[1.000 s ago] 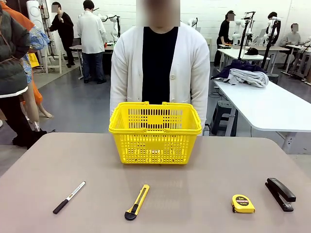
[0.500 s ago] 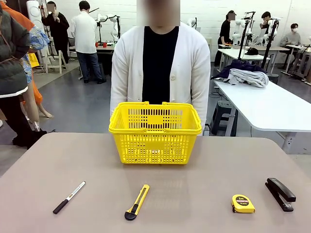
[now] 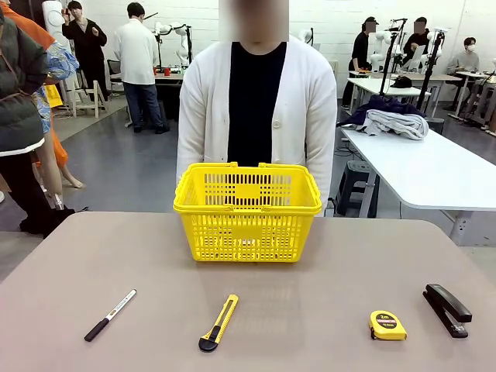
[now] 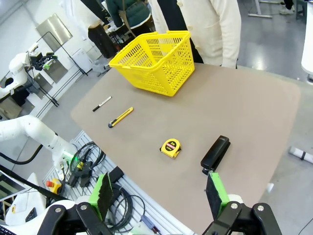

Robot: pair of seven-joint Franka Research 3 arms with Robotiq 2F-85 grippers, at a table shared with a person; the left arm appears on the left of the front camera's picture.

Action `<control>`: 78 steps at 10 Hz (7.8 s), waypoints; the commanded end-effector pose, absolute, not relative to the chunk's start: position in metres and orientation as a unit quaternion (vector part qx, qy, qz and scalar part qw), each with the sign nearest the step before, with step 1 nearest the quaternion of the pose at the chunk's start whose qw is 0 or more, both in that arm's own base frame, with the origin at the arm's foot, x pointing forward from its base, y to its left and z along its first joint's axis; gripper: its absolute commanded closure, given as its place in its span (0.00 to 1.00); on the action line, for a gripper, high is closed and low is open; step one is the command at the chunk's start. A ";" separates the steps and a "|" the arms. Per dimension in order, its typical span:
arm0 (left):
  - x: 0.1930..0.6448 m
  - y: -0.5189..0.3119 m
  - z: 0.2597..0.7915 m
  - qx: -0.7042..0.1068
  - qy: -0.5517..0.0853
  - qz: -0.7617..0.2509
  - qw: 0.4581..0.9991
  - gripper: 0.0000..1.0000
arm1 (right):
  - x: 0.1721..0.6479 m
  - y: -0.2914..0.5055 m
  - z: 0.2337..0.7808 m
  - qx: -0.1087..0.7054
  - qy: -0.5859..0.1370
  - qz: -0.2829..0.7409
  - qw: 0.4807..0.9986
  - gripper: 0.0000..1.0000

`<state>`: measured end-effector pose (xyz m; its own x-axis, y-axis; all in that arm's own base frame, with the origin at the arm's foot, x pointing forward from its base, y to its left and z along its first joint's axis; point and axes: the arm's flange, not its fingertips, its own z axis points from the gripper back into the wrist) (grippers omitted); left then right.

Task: Place the items the person wants into the basket.
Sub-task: Pick up the item the person points to and place it in the Market Basket.

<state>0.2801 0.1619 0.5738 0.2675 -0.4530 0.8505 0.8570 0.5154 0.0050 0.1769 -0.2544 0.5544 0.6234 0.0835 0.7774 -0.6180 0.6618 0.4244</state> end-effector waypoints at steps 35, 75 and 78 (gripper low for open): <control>0.354 -0.101 0.605 -0.100 -0.094 -0.508 0.850 0.00 | 0.178 -0.255 0.555 0.357 -0.387 0.215 0.822 0.00; 0.354 -0.367 0.310 0.016 -0.086 -0.265 0.960 0.00 | 0.178 -0.255 0.555 0.357 -0.387 0.215 0.822 0.00; 0.355 -0.367 0.306 0.014 -0.084 -0.264 0.961 0.00 | 0.178 -0.255 0.555 0.357 -0.387 0.215 0.822 0.00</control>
